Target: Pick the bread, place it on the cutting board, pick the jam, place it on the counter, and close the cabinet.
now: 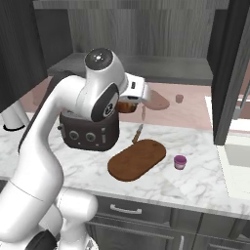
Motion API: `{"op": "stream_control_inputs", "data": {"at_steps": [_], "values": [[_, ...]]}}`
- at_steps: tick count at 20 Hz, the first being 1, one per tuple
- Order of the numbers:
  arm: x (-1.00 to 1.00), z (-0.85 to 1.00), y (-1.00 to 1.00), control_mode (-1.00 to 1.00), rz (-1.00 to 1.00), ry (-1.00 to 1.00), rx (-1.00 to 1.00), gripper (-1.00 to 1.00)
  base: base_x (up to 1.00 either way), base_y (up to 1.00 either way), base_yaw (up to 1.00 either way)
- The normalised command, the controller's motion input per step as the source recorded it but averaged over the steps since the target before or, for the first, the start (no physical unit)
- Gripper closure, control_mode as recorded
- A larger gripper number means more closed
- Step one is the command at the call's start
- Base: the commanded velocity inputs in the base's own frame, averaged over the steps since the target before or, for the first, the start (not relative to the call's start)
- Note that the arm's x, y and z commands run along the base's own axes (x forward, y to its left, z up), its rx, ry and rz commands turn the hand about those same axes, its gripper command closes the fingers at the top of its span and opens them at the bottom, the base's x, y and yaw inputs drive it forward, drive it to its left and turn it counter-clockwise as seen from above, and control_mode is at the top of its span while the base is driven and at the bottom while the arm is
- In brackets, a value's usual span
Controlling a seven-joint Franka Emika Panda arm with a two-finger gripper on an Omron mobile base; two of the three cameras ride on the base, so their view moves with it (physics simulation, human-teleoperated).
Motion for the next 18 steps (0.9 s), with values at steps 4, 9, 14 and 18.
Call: {"op": "stream_control_inputs", "data": {"at_steps": [4, 9, 14, 18], "values": [[-0.16, -0.16, 0.03, -1.0, 0.0, 0.04, 0.0, 1.0, 0.0, 0.0, 0.0], [-0.13, -0.14, 0.0, -1.0, 0.0, 0.03, 0.0, 1.0, 0.0, 0.0, 0.0], [-0.11, -0.14, 0.0, -1.0, 0.0, 0.08, 0.0, 1.0, 0.0, 0.0, 0.0], [-0.02, -0.1, 0.0, -1.0, 0.0, 0.1, 0.0, 1.0, 0.0, 0.0, 0.0]]}}
